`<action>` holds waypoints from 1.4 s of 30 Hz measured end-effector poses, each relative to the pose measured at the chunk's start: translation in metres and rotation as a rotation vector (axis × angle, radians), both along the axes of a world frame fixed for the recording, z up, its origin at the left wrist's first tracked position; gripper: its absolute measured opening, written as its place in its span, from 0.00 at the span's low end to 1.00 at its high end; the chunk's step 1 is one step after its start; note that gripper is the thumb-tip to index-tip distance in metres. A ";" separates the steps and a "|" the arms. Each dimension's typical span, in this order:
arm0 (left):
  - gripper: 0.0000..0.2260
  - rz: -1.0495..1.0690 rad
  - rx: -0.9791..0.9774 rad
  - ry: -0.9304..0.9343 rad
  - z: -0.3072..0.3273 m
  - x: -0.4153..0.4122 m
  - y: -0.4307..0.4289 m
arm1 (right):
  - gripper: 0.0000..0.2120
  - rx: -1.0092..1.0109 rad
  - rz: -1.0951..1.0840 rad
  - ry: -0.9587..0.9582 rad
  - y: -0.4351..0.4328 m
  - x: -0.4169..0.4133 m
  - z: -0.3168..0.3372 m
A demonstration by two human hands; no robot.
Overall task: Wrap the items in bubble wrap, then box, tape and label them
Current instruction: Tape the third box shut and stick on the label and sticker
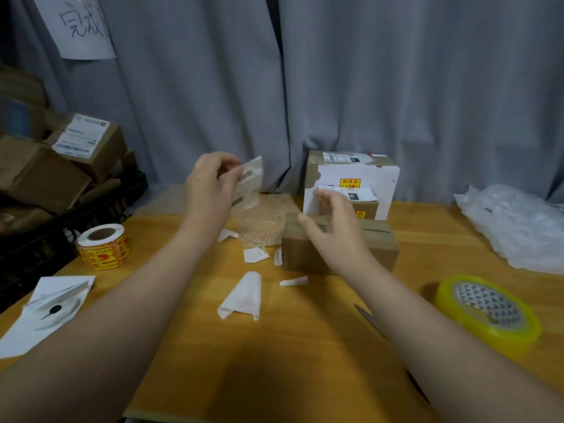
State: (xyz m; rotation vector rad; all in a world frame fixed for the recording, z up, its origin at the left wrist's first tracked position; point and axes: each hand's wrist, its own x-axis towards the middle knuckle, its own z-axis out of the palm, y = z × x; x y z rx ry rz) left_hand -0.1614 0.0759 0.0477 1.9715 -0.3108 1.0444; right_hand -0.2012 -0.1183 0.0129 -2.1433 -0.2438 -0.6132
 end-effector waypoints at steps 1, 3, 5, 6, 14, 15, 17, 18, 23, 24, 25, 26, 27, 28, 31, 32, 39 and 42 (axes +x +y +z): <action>0.04 -0.072 -0.053 -0.002 0.003 -0.003 -0.011 | 0.26 0.063 0.036 0.002 0.001 0.002 0.010; 0.05 -0.219 -0.179 0.020 0.008 -0.010 -0.035 | 0.30 0.216 0.116 0.060 0.004 0.005 0.031; 0.07 -0.363 -0.278 0.074 0.009 -0.020 -0.056 | 0.21 0.346 0.171 0.090 0.002 0.007 0.044; 0.07 -0.427 -0.313 0.110 0.008 -0.024 -0.065 | 0.14 0.347 0.149 0.058 -0.001 0.007 0.046; 0.03 -0.723 -0.439 0.622 -0.014 -0.028 -0.078 | 0.15 0.140 -0.055 -0.099 -0.048 0.005 0.025; 0.04 -0.731 -0.423 0.654 -0.017 -0.028 -0.078 | 0.14 0.094 -0.051 -0.099 -0.051 0.003 0.024; 0.05 -0.734 -0.413 0.693 -0.021 -0.028 -0.079 | 0.13 0.046 -0.037 -0.097 -0.058 0.001 0.022; 0.06 -0.728 -0.411 0.708 -0.022 -0.028 -0.080 | 0.13 0.040 -0.034 -0.094 -0.061 0.001 0.020; 0.06 -0.708 -0.335 0.726 -0.020 -0.030 -0.082 | 0.11 0.018 -0.028 -0.062 -0.071 0.002 0.018; 0.05 -0.710 -0.319 0.729 -0.020 -0.030 -0.082 | 0.11 0.019 -0.024 -0.057 -0.072 0.001 0.018; 0.05 -0.713 -0.305 0.732 -0.019 -0.030 -0.082 | 0.10 0.023 -0.017 -0.052 -0.073 0.001 0.019; 0.04 -0.717 -0.291 0.734 -0.019 -0.030 -0.082 | 0.09 0.028 -0.012 -0.045 -0.073 0.000 0.019; 0.04 -0.720 -0.275 0.736 -0.019 -0.030 -0.082 | 0.09 0.028 -0.008 -0.041 -0.073 0.000 0.019; 0.04 -0.722 -0.260 0.738 -0.019 -0.029 -0.082 | 0.09 0.025 -0.005 -0.038 -0.073 0.000 0.019; 0.04 -0.714 -0.232 0.741 -0.019 -0.029 -0.082 | 0.09 0.038 0.009 -0.020 -0.071 -0.001 0.018; 0.04 -0.712 -0.226 0.742 -0.020 -0.029 -0.083 | 0.08 0.037 0.011 -0.010 -0.071 -0.001 0.018; 0.07 -0.735 -0.411 0.662 -0.022 -0.034 -0.092 | 0.18 -0.111 -0.241 -0.326 -0.066 0.001 0.007; 0.06 -0.743 -0.495 0.593 -0.023 -0.037 -0.102 | 0.06 -0.042 0.011 -0.374 -0.055 -0.007 0.008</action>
